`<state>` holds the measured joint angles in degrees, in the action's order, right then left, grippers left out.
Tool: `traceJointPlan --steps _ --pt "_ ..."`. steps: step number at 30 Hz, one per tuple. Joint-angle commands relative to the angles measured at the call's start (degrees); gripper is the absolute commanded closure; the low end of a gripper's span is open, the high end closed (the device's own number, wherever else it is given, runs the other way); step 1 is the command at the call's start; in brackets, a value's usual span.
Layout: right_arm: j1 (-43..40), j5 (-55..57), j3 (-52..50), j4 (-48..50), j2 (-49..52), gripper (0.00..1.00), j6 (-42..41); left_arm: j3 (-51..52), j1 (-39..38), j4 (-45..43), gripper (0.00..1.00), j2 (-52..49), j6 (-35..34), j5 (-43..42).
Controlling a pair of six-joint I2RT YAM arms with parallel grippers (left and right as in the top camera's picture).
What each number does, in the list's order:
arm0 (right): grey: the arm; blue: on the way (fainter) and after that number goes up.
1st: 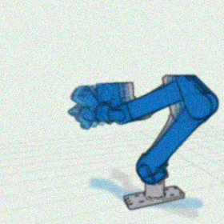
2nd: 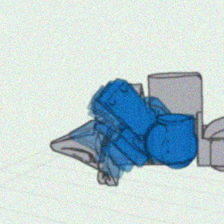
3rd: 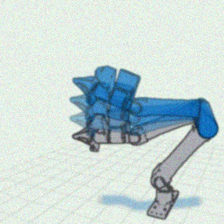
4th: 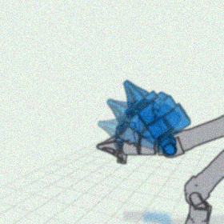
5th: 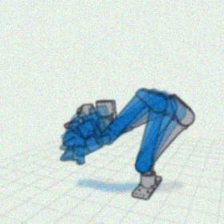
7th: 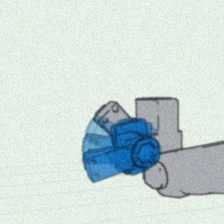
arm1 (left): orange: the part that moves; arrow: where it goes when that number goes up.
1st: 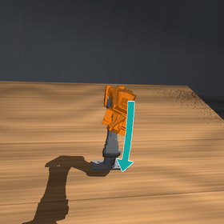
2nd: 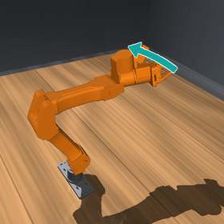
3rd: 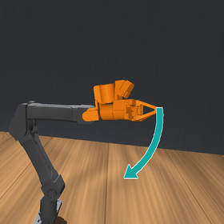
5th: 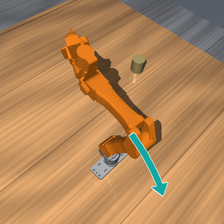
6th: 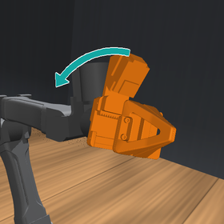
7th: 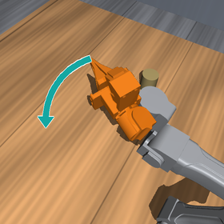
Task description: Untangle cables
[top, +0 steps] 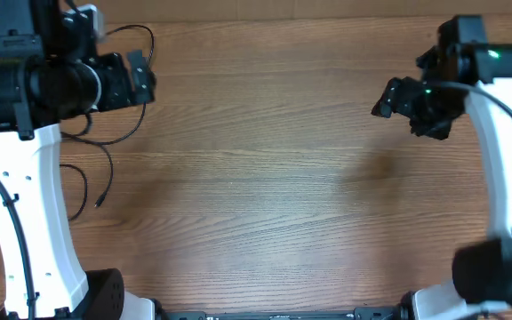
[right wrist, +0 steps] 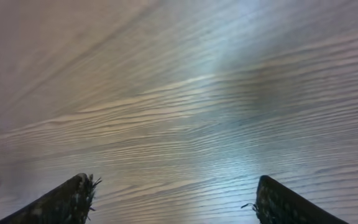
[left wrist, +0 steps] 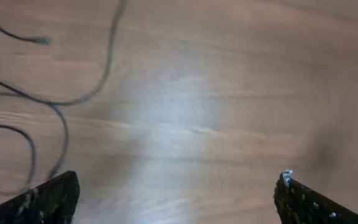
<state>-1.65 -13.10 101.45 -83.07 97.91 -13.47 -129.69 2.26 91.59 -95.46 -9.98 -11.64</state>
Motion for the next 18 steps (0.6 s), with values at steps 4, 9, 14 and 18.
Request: traceJointPlan --steps 4,9,14,18 --pt "0.09 3.58 0.31 -0.11 -13.88 0.12 0.5 0.15 -4.83 0.61 0.0 1.55 -1.86 -0.31" --pt "0.09 10.99 0.31 -0.37 -23.04 0.1 0.5 0.15 -10.21 -0.96 0.0 4.57 -2.82 5.62" --pt "0.09 13.09 0.28 0.2 -30.51 0.0 0.48 0.15 -16.85 -5.09 0.0 10.1 -7.52 14.53" --pt "0.09 13.07 0.28 -1.05 -32.98 0.0 0.48 0.15 -18.58 -6.67 0.0 12.13 -7.72 16.79"
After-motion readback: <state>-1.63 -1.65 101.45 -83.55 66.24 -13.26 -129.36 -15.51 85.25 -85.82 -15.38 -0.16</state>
